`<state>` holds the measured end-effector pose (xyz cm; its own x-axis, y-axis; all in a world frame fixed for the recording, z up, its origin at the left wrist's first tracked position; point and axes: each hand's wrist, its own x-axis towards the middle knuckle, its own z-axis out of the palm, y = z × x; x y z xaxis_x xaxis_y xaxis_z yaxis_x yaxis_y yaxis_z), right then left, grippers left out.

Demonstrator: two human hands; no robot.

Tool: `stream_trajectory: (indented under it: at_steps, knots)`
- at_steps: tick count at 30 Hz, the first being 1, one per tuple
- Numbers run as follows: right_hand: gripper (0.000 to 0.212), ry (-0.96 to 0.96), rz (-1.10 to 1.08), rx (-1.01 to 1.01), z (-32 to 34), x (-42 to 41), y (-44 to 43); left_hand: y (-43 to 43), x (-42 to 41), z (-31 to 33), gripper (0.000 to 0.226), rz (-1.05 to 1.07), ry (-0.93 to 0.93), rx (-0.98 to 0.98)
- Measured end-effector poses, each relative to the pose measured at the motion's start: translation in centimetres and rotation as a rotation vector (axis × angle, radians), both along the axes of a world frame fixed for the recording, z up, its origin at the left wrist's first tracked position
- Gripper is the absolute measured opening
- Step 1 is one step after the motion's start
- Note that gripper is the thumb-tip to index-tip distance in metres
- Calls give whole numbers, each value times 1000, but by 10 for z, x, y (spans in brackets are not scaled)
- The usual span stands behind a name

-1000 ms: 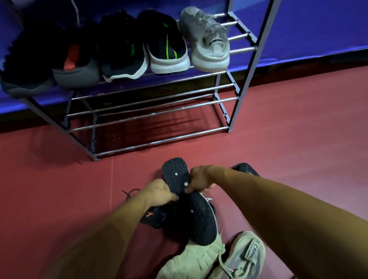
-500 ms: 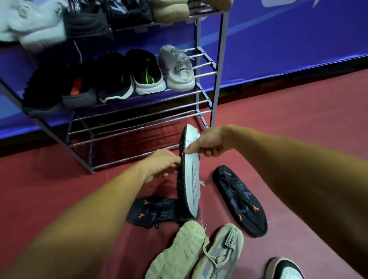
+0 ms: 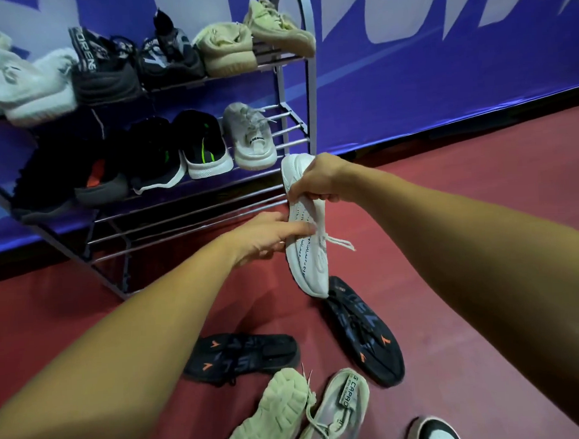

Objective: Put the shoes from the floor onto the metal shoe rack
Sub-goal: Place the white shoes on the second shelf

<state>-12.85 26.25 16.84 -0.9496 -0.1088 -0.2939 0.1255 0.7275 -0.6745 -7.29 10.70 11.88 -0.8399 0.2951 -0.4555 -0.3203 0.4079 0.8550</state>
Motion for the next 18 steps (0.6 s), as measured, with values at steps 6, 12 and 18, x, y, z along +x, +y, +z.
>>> stream_trajectory:
  at_steps: [6,12,18]
  knots:
    - [25,228,-167,-54,0,-17,-7,3,-24,1,14,159,167,-10]
    - [16,281,-214,-317,-2,-26,5,9,-42,7,28,229,133,153]
    - [11,321,-325,-263,-30,-23,25,19,-50,10,24,352,89,372]
